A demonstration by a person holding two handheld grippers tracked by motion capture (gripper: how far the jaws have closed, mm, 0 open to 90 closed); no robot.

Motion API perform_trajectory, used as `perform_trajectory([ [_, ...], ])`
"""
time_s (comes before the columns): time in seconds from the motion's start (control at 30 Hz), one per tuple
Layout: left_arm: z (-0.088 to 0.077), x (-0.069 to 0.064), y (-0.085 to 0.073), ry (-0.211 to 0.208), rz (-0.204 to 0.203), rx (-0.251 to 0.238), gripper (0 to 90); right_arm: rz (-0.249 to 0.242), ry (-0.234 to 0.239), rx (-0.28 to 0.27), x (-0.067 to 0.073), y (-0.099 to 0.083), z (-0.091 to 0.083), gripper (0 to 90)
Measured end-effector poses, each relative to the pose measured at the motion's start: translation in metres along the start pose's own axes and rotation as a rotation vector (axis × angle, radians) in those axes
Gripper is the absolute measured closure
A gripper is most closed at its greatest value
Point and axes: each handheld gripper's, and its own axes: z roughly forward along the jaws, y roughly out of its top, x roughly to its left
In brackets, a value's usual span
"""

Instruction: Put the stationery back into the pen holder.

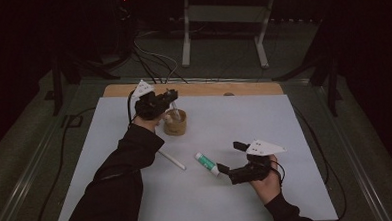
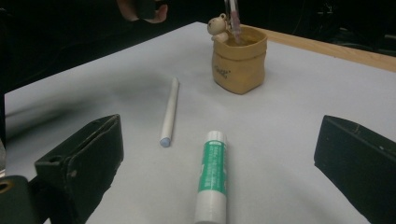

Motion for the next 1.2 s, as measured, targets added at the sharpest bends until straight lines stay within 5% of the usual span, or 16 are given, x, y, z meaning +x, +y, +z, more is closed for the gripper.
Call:
perform_trajectory([
  [0.57,0.017,0.002,-0.013,0.057,0.01,0.061,80.2,0.019,0.016,0.001,-0.001,0.0,-0.001,1.4],
  [0.97,0.026,0.002,-0.02,0.075,0.061,0.103,80.3,0.023,0.023,0.004,-0.002,-0.001,0.0,1.4],
  [1.2,0.028,0.012,-0.023,0.08,0.029,0.106,80.3,0.024,0.026,0.004,-0.002,-0.001,0.0,1.4],
])
